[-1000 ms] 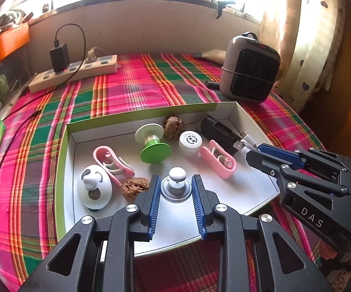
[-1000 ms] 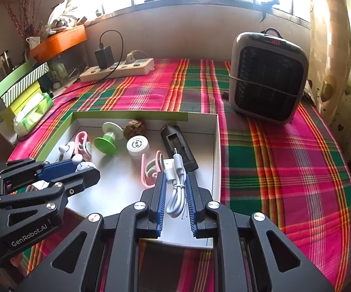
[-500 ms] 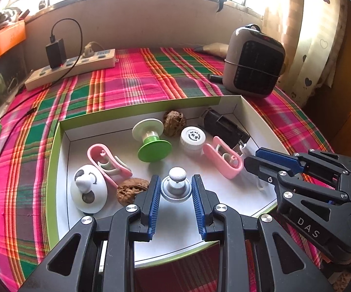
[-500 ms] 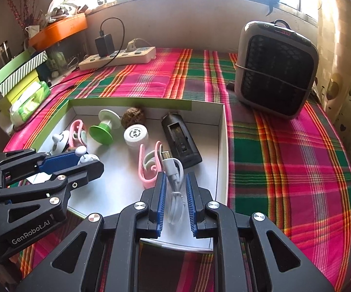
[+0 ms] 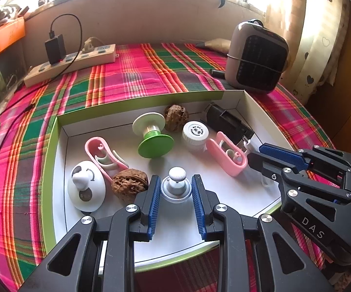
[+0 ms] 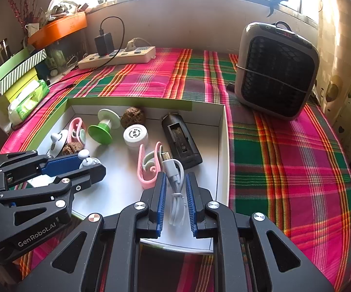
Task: Organize objects
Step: 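Carry the white cable and white knob object into the white box, then open right gripper releasing the cable while left gripper releases the knob object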
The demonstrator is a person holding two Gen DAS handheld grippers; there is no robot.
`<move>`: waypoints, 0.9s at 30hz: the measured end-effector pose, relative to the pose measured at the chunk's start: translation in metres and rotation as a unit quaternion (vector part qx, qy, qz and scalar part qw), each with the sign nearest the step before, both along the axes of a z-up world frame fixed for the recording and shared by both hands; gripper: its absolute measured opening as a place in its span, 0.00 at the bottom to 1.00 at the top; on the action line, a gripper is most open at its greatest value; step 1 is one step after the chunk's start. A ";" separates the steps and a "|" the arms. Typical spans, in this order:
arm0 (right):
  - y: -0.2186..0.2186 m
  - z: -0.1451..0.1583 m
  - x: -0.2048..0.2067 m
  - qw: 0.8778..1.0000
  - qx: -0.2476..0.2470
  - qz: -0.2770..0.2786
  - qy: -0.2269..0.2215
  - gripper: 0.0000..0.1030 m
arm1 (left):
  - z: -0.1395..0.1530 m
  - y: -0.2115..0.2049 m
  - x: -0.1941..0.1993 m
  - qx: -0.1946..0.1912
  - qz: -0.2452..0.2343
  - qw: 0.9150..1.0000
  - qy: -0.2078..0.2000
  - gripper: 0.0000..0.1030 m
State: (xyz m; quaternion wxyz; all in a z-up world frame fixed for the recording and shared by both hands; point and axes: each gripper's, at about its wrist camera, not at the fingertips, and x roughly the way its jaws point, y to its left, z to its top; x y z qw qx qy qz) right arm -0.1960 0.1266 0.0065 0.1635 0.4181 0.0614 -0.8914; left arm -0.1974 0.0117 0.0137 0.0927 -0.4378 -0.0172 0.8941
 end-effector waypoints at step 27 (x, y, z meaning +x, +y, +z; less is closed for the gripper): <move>-0.004 -0.001 0.001 1.000 0.011 -0.001 0.003 0.24 | 0.001 0.000 0.001 -0.011 0.003 1.000 -0.002 0.29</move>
